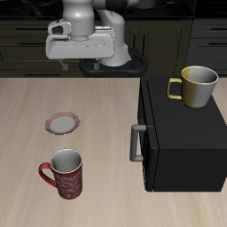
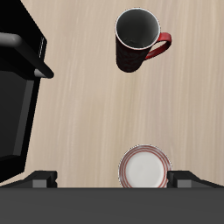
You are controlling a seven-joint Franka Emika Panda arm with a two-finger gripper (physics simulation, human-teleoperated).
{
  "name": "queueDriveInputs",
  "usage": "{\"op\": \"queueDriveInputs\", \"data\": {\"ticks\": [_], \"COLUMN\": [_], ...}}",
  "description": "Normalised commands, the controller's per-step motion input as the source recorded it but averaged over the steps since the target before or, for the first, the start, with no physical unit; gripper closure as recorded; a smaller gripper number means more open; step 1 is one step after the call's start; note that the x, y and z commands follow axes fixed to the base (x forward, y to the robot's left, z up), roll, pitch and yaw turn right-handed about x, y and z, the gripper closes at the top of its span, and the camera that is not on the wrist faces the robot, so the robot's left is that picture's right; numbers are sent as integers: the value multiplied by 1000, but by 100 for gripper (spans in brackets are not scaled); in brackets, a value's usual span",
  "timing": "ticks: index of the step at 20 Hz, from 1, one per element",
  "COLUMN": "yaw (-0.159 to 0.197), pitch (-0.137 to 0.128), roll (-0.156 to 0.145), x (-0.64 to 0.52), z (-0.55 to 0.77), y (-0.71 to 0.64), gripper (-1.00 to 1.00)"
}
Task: Place the red mug on the plate
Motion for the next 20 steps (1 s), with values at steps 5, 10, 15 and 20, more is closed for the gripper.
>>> {"op": "queueDriveInputs", "data": {"ticks": [5, 10, 15, 20], "yaw": [-8, 0, -16, -5], "pitch": [21, 29, 17, -10], "roll": [10, -7, 14, 5], "x": [434, 451, 288, 349], "z": [29, 8, -11, 72], "y": [-152, -128, -29, -16], "gripper": [-100, -100, -100, -100]}}
